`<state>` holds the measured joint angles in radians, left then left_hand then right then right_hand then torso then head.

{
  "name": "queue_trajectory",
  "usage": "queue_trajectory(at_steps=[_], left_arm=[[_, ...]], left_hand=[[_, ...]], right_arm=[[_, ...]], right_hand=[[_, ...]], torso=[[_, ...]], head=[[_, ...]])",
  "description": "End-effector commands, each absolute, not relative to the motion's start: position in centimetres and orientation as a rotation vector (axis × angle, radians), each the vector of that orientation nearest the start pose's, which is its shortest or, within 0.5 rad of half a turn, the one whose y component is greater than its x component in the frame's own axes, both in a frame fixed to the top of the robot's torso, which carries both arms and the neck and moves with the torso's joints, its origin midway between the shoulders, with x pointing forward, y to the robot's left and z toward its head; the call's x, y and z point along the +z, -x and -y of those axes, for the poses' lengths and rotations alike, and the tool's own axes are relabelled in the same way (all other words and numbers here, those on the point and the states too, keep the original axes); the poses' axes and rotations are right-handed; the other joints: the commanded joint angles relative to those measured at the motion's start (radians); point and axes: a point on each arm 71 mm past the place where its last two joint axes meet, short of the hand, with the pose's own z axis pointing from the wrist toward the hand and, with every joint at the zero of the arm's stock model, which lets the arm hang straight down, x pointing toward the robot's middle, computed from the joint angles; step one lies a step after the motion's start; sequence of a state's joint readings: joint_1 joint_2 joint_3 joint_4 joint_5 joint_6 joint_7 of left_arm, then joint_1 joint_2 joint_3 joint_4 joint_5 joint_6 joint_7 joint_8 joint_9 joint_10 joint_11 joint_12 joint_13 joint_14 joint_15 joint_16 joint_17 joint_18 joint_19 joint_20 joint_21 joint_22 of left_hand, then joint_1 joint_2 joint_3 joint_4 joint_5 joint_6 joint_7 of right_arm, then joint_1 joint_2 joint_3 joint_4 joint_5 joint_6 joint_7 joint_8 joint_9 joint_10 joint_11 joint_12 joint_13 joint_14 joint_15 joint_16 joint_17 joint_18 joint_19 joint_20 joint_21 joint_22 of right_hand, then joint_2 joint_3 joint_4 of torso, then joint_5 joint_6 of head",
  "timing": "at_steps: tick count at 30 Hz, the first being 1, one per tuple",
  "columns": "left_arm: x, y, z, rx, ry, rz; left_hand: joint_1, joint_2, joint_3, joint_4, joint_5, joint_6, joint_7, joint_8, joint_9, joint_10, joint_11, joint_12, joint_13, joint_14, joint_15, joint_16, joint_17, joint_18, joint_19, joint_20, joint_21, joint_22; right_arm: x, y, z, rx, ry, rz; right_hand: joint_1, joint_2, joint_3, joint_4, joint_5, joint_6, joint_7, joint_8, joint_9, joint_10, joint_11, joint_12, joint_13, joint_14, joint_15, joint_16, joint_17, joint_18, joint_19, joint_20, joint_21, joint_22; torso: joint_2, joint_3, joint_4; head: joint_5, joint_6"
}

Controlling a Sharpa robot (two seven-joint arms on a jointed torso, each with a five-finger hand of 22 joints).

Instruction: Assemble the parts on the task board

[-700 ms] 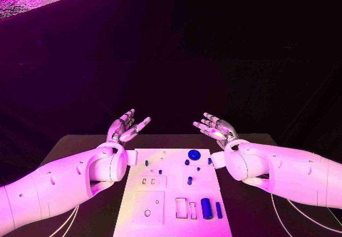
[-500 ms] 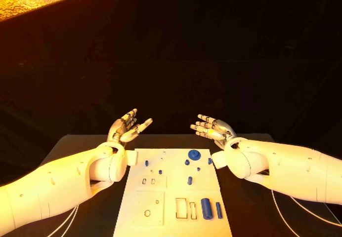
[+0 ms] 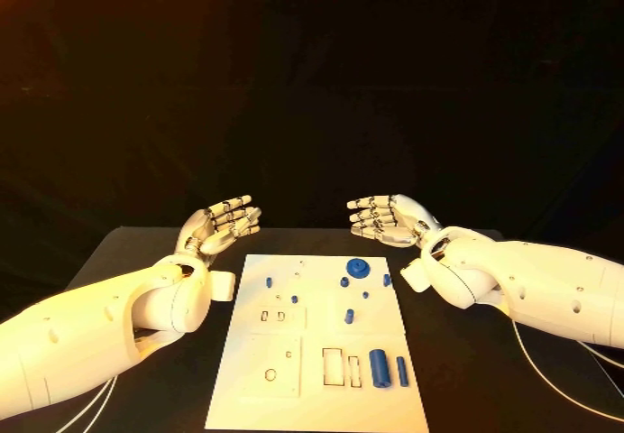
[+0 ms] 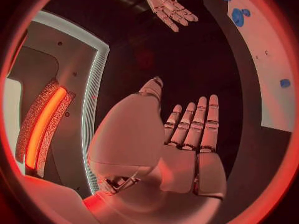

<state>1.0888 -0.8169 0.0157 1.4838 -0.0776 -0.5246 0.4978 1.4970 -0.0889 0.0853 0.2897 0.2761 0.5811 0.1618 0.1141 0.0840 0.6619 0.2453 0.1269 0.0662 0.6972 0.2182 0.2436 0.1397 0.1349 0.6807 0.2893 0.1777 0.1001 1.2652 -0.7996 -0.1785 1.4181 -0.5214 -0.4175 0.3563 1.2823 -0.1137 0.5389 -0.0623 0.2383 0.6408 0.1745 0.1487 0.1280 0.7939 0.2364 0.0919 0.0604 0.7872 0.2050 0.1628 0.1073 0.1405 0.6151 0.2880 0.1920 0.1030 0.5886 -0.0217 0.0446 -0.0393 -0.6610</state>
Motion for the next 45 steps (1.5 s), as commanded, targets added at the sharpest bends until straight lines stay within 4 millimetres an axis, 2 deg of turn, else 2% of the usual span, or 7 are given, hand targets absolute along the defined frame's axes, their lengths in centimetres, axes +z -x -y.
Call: queue_trajectory(at_steps=[1,10,22,29,30,34,45], left_arm=[[-20.0,-48.3,-21.9,-1.438,1.053,-1.231],[-19.2,-47.5,-22.1,-1.486,1.019,-1.273],[-18.4,-45.9,-21.2,-1.526,0.993,-1.342],[-18.2,-45.7,-21.6,-1.526,0.993,-1.360],[-18.1,-45.7,-21.6,-1.527,0.994,-1.363],[-17.9,-45.6,-21.6,-1.534,0.992,-1.372],[-17.5,-45.3,-21.7,-1.529,1.002,-1.400]], left_hand=[[0.003,0.008,0.009,-0.001,-0.006,0.153,0.108,0.046,0.025,0.138,-0.015,0.040,0.008,0.065,-0.020,0.045,0.022,0.023,0.041,-0.001,0.024,0.007],[0.038,-0.011,0.059,-0.002,-0.007,0.306,0.066,0.100,0.049,0.341,-0.071,0.047,0.004,0.246,-0.085,0.140,0.101,0.050,0.186,-0.033,0.114,0.034],[0.035,-0.047,0.107,-0.001,-0.008,0.335,0.056,0.113,0.062,0.415,-0.090,0.028,0.006,0.331,-0.117,0.230,0.170,0.048,0.259,-0.071,0.181,0.062],[-0.005,-0.063,0.101,0.000,-0.014,0.329,0.057,0.115,0.066,0.417,-0.088,0.016,0.007,0.313,-0.114,0.260,0.195,0.046,0.252,-0.071,0.191,0.067],[-0.005,-0.063,0.101,0.000,-0.014,0.329,0.057,0.115,0.066,0.417,-0.088,0.016,0.007,0.313,-0.114,0.260,0.195,0.046,0.252,-0.071,0.191,0.067],[-0.012,-0.067,0.097,0.000,-0.014,0.326,0.058,0.114,0.066,0.413,-0.086,0.012,0.007,0.304,-0.112,0.265,0.200,0.046,0.249,-0.070,0.192,0.068],[-0.038,-0.073,0.079,0.000,-0.014,0.317,0.058,0.116,0.070,0.395,-0.083,-0.001,0.008,0.281,-0.108,0.278,0.213,0.046,0.240,-0.066,0.195,0.069]], right_arm=[[-19.1,-49.9,20.9,1.123,-0.276,-1.603],[-18.4,-50.3,20.7,0.974,-0.079,-1.638],[-18.6,-50.2,20.2,0.658,0.214,-1.723],[-18.7,-50.1,19.7,0.573,0.291,-1.723],[-18.8,-50.1,19.6,0.566,0.300,-1.724],[-18.9,-50.0,19.2,0.548,0.322,-1.727],[-19.3,-50.0,18.9,0.513,0.351,-1.742]], right_hand=[[0.026,-0.026,0.030,-0.023,-0.037,0.181,0.094,0.046,0.028,0.162,-0.026,0.009,0.003,0.150,-0.033,0.039,0.016,0.040,0.122,-0.004,0.060,0.021],[0.030,-0.055,0.053,-0.028,-0.046,0.279,0.053,0.081,0.039,0.305,-0.075,0.010,0.006,0.315,-0.091,0.101,0.052,0.045,0.230,-0.054,0.147,0.059],[0.012,-0.114,-0.043,0.018,-0.032,0.343,-0.009,0.079,0.052,0.457,-0.143,-0.012,0.020,0.650,-0.200,0.342,0.272,0.041,0.480,-0.173,0.399,0.202],[-0.004,-0.151,-0.068,0.073,-0.027,0.359,-0.020,0.068,0.063,0.476,-0.157,-0.025,0.055,0.672,-0.209,0.595,0.473,0.039,0.519,-0.190,0.516,0.294],[-0.006,-0.154,-0.073,0.083,-0.027,0.361,-0.021,0.068,0.065,0.464,-0.156,-0.027,0.057,0.699,-0.210,0.724,0.606,0.037,0.540,-0.191,0.548,0.324],[0.014,-0.161,-0.094,0.104,-0.027,0.359,-0.016,0.063,0.075,0.408,-0.147,-0.027,0.067,0.705,-0.202,0.980,0.862,0.000,0.630,-0.185,0.778,0.612],[0.043,-0.153,-0.135,0.123,-0.009,0.347,-0.015,0.054,0.084,0.362,-0.141,-0.025,0.080,0.708,-0.195,1.110,0.990,-0.018,0.660,-0.177,0.901,0.770]], torso=[[0.016,0.0025,0.0071],[0.043,0.0014,0.0116],[0.080,-0.0056,0.0265],[0.095,-0.0076,0.0340],[0.098,-0.0080,0.0347],[0.106,-0.0099,0.0379],[0.118,-0.0144,0.0438]], head=[[0.001,-0.001],[-0.012,-0.001],[-0.027,0.004],[-0.033,0.000],[-0.034,0.000],[-0.037,-0.003],[-0.042,-0.008]])
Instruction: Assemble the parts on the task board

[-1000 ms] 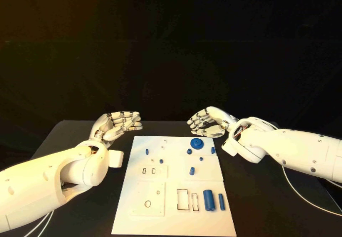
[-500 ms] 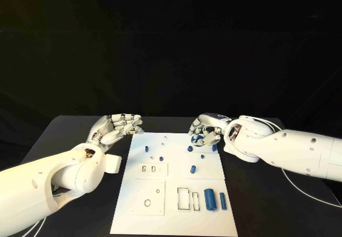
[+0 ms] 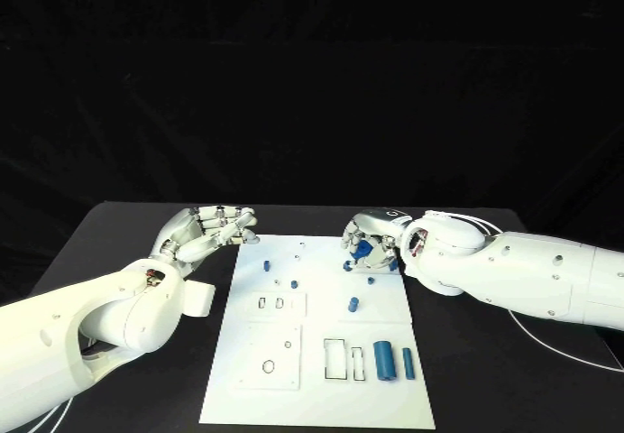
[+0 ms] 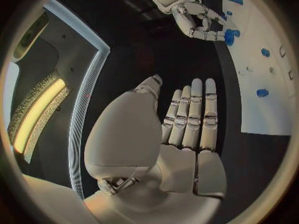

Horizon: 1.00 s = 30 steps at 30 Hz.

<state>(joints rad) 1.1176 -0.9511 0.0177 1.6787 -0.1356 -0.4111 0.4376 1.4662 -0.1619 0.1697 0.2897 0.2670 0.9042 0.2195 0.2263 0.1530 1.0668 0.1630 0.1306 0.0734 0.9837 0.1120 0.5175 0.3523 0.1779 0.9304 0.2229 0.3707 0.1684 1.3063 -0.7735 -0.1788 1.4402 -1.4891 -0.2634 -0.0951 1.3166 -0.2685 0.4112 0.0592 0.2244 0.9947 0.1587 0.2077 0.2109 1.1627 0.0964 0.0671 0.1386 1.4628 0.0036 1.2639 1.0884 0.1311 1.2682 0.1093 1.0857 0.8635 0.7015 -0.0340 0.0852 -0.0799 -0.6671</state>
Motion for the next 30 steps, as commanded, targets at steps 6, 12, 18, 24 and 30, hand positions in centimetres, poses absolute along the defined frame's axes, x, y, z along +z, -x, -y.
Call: queue_trajectory(at_steps=[6,12,18,24,30], left_arm=[[-17.4,-45.3,-21.8,-1.527,1.003,-1.401],[-17.3,-45.2,-21.8,-1.532,1.001,-1.401],[-17.2,-45.3,-21.8,-1.538,0.997,-1.401],[-17.1,-45.4,-21.7,-1.539,0.995,-1.401],[-17.0,-45.5,-21.7,-1.542,0.994,-1.402]], left_hand=[[-0.010,0.000,-0.007,0.000,-0.005,-0.007,0.001,0.004,0.001,-0.011,0.000,-0.005,0.001,-0.007,-0.001,0.005,0.002,0.003,-0.011,0.001,0.002,0.000],[-0.010,0.000,-0.007,0.000,-0.005,-0.007,0.001,0.004,0.001,-0.011,0.000,-0.005,0.001,-0.007,-0.001,0.005,0.002,0.003,-0.011,0.001,0.002,0.000],[-0.011,0.001,-0.008,0.000,-0.005,-0.007,0.002,0.004,0.001,-0.012,0.000,-0.006,0.001,-0.008,-0.001,0.006,0.003,0.003,-0.012,0.001,0.002,0.000],[-0.011,0.001,-0.008,0.000,-0.005,-0.007,0.002,0.004,0.001,-0.012,0.000,-0.006,0.001,-0.008,-0.001,0.006,0.003,0.003,-0.012,0.001,0.002,0.000],[-0.011,0.002,-0.008,0.000,-0.004,-0.007,0.002,0.004,0.002,-0.012,0.001,-0.006,0.001,-0.008,-0.001,0.007,0.003,0.003,-0.012,0.001,0.002,0.000]], right_arm=[[-19.7,-50.1,18.9,0.484,0.361,-1.767],[-20.0,-50.2,19.1,0.459,0.363,-1.774],[-20.3,-50.2,18.7,0.467,0.374,-1.778],[-20.7,-50.2,18.5,0.470,0.378,-1.789],[-20.9,-50.2,18.4,0.473,0.380,-1.794]], right_hand=[[0.014,0.007,-0.012,0.009,0.009,-0.013,-0.001,-0.010,0.002,-0.006,-0.003,0.002,0.007,0.035,0.006,0.035,0.037,-0.013,0.016,0.002,0.037,0.049],[0.020,0.011,-0.009,0.013,0.020,-0.009,0.000,-0.008,0.005,-0.007,-0.002,0.002,0.010,0.035,0.007,0.046,0.046,-0.014,0.017,0.003,0.047,0.062],[0.025,0.020,0.004,0.020,0.029,-0.004,0.000,-0.006,0.008,-0.001,-0.002,0.004,0.014,0.035,0.007,0.056,0.052,-0.015,0.017,0.003,0.058,0.077],[0.028,0.026,0.017,0.025,0.030,0.000,0.001,-0.005,0.010,0.004,-0.003,0.006,0.017,0.036,0.007,0.066,0.062,-0.016,0.019,0.004,0.068,0.090],[0.032,0.029,0.034,0.029,0.030,0.010,0.001,0.000,0.014,0.013,-0.004,0.007,0.019,0.036,0.007,0.076,0.071,-0.018,0.020,0.003,0.080,0.106]], torso=[[0.009,-0.0037,0.0064],[0.011,-0.0041,0.0077],[0.014,-0.0043,0.0094],[0.014,-0.0041,0.0105],[0.016,-0.0050,0.0121]], head=[[-0.003,-0.003],[-0.004,-0.005],[-0.004,-0.007],[0.000,-0.010],[0.000,-0.010]])
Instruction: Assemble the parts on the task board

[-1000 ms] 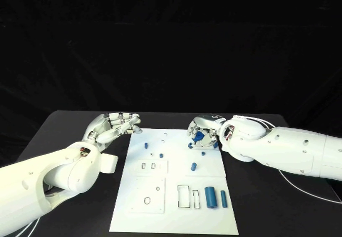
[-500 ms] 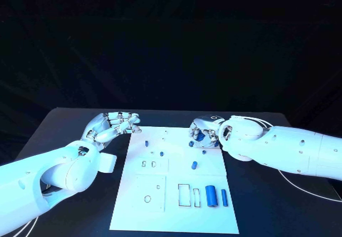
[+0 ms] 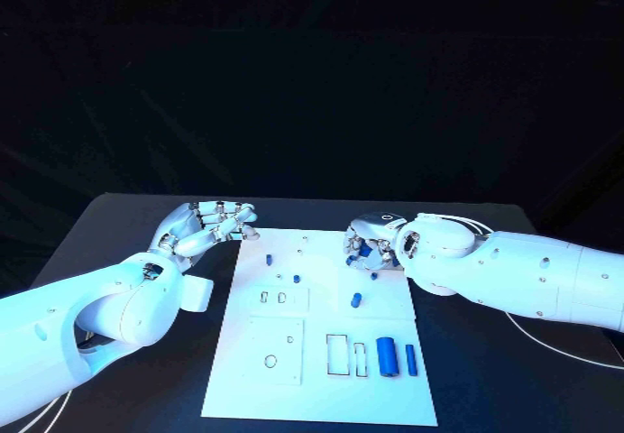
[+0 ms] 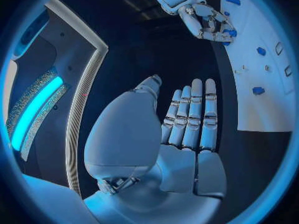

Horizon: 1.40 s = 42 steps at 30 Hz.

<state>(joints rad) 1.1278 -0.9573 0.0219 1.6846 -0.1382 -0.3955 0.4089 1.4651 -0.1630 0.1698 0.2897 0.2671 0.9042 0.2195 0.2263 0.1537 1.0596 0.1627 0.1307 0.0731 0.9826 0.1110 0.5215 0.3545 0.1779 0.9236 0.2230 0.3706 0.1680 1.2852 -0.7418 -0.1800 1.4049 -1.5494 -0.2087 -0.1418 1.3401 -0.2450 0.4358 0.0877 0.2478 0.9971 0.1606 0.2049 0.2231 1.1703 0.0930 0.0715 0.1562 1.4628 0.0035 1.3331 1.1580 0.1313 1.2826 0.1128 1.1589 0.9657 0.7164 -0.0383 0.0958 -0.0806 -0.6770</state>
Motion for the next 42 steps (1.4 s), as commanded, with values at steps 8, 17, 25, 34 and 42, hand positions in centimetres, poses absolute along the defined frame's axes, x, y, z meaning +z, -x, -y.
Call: queue_trajectory(at_steps=[8,17,25,34,42], left_arm=[[-16.9,-45.5,-21.7,-1.544,0.993,-1.403],[-16.9,-45.5,-21.7,-1.547,0.993,-1.407],[-17.0,-45.5,-21.7,-1.548,0.994,-1.412],[-17.0,-45.5,-21.8,-1.544,0.997,-1.414],[-17.1,-45.6,-21.7,-1.536,1.002,-1.420]], left_hand=[[-0.009,0.005,-0.007,-0.001,-0.004,-0.008,0.003,0.004,0.001,-0.005,0.001,-0.006,0.002,-0.008,0.000,0.004,0.002,0.003,-0.005,0.001,0.003,0.001],[-0.009,0.005,-0.007,-0.001,-0.004,-0.008,0.003,0.004,0.001,-0.005,0.001,-0.006,0.002,-0.008,0.000,0.004,0.002,0.003,-0.005,0.001,0.003,0.001],[-0.008,0.010,-0.006,-0.001,-0.003,-0.008,0.004,0.005,0.002,-0.005,0.002,-0.006,0.002,-0.009,0.001,0.006,0.003,0.003,-0.006,0.001,0.003,0.001],[0.000,0.016,-0.001,-0.003,-0.003,-0.006,0.003,0.008,0.004,-0.003,0.001,-0.005,0.004,-0.010,0.000,0.011,0.007,0.004,-0.005,0.001,0.006,0.002],[0.016,0.019,0.006,-0.007,0.000,-0.007,0.002,0.010,0.005,-0.002,0.000,-0.006,0.005,-0.009,-0.002,0.019,0.012,0.005,-0.003,0.000,0.011,0.004]], right_arm=[[-21.0,-50.3,18.2,0.472,0.381,-1.798],[-21.0,-50.3,18.1,0.475,0.378,-1.788],[-20.4,-50.4,18.0,0.487,0.350,-1.705],[-19.7,-50.3,17.2,0.516,0.319,-1.617],[-18.9,-50.8,16.0,0.542,0.297,-1.540]], right_hand=[[0.011,0.008,0.030,0.004,0.006,0.017,-0.002,0.007,0.006,0.014,-0.002,0.003,0.003,0.037,0.006,0.016,0.009,-0.019,0.006,0.000,0.016,0.017],[0.023,0.021,0.090,0.005,0.006,0.041,-0.009,0.021,0.020,0.039,-0.009,0.008,0.009,0.038,0.000,0.033,0.023,-0.021,0.008,-0.004,0.038,0.047],[0.076,0.043,0.168,-0.061,0.005,0.076,-0.023,0.050,0.053,0.099,-0.028,0.028,0.029,0.042,-0.017,0.055,0.042,-0.029,0.021,-0.021,0.085,0.109],[0.070,0.045,0.185,-0.082,0.004,0.083,-0.024,0.058,0.067,0.108,-0.031,0.030,0.037,0.043,-0.019,0.062,0.049,-0.032,0.023,-0.024,0.106,0.137],[0.054,0.039,0.186,-0.084,0.003,0.082,-0.025,0.060,0.074,0.108,-0.031,0.028,0.039,0.044,-0.019,0.068,0.055,-0.034,0.025,-0.024,0.115,0.149]], torso=[[0.002,-0.0015,0.0041],[0.004,-0.0023,0.0030],[0.005,-0.0025,0.0062],[0.006,-0.0038,0.0063],[0.007,-0.0062,0.0095]], head=[[-0.001,0.000],[-0.001,0.001],[-0.003,0.005],[-0.002,0.016],[0.006,0.025]])
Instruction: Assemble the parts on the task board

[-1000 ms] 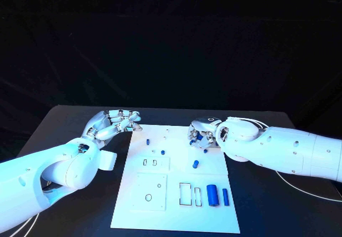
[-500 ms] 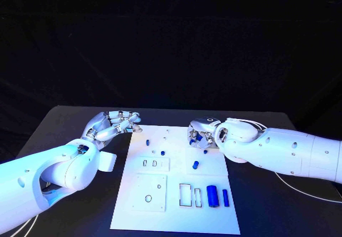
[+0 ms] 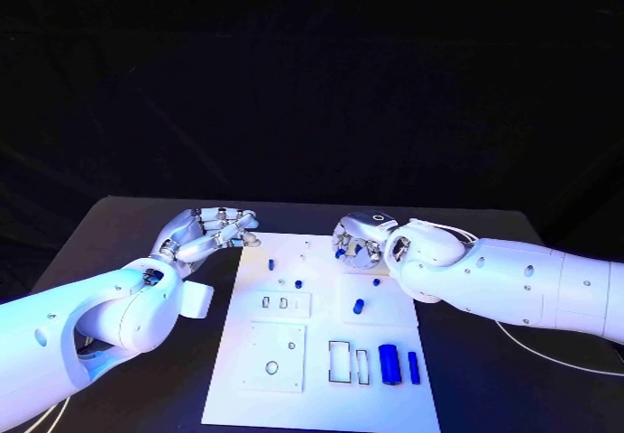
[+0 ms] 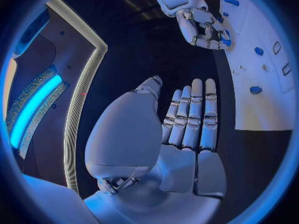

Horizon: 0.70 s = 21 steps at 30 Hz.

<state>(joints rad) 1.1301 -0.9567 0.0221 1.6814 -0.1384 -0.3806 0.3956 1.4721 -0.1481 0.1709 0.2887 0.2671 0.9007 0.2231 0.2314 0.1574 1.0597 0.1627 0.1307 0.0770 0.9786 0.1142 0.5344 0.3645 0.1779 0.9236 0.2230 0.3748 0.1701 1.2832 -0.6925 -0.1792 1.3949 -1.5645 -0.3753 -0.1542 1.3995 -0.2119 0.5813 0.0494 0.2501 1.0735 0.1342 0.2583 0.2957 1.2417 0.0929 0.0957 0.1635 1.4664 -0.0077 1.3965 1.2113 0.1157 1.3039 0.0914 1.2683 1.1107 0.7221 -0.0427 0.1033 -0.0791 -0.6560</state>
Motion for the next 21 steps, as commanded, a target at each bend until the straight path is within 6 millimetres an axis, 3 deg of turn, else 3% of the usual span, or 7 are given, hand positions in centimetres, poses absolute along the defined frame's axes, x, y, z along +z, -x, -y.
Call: queue_trajectory(at_steps=[1,3,14,21], left_arm=[[-17.1,-45.6,-21.7,-1.536,1.002,-1.420],[-17.1,-45.6,-21.7,-1.536,1.002,-1.420],[-17.0,-45.6,-21.6,-1.538,0.999,-1.419],[-17.0,-45.7,-21.5,-1.541,0.996,-1.417]], left_hand=[[0.009,0.004,0.005,-0.006,0.000,-0.004,-0.001,0.005,0.002,-0.002,0.000,-0.006,0.001,-0.005,-0.005,0.007,0.002,0.005,-0.003,0.000,0.007,0.001],[0.011,0.004,0.006,-0.006,0.000,-0.004,-0.001,0.005,0.002,-0.002,0.000,-0.006,0.001,-0.005,-0.005,0.007,0.002,0.005,-0.003,0.000,0.007,0.002],[0.013,0.004,0.007,-0.007,0.000,-0.004,-0.001,0.005,0.002,-0.003,0.000,-0.006,0.002,-0.006,-0.005,0.008,0.003,0.005,-0.003,0.000,0.008,0.002],[0.014,0.004,0.008,-0.007,0.000,-0.004,-0.001,0.005,0.002,-0.003,0.000,-0.006,0.002,-0.007,-0.005,0.008,0.003,0.004,-0.003,0.000,0.008,0.002]], right_arm=[[-18.8,-50.9,15.8,0.545,0.295,-1.532],[-18.7,-51.2,15.3,0.548,0.293,-1.520],[-18.4,-52.6,13.1,0.562,0.287,-1.480],[-18.8,-53.2,11.6,0.577,0.291,-1.490]], right_hand=[[-0.005,0.006,0.040,-0.046,0.000,0.006,0.001,0.006,0.002,0.036,-0.031,0.004,0.032,0.041,-0.008,0.004,0.002,-0.018,0.004,-0.002,0.005,0.004],[-0.005,0.006,0.040,-0.046,0.000,0.006,0.001,0.006,0.002,0.036,-0.031,0.004,0.032,0.041,-0.008,0.004,0.002,-0.018,0.004,-0.002,0.005,0.004],[-0.006,0.005,0.041,-0.047,0.000,0.006,0.001,0.006,0.002,0.036,-0.031,0.003,0.032,0.041,-0.008,0.005,0.002,-0.017,0.002,-0.002,0.004,0.001],[-0.008,0.006,0.042,-0.047,0.001,0.005,0.001,0.006,0.003,0.035,-0.031,0.002,0.032,0.041,-0.008,0.005,0.003,-0.017,0.000,-0.002,0.003,0.000]], torso=[[0.002,-0.0014,0.0015],[0.002,-0.0004,0.0002],[0.005,-0.0036,0.0079],[0.006,-0.0014,0.0077]], head=[[0.004,0.005],[0.006,0.006],[-0.001,0.006],[0.003,0.003]])
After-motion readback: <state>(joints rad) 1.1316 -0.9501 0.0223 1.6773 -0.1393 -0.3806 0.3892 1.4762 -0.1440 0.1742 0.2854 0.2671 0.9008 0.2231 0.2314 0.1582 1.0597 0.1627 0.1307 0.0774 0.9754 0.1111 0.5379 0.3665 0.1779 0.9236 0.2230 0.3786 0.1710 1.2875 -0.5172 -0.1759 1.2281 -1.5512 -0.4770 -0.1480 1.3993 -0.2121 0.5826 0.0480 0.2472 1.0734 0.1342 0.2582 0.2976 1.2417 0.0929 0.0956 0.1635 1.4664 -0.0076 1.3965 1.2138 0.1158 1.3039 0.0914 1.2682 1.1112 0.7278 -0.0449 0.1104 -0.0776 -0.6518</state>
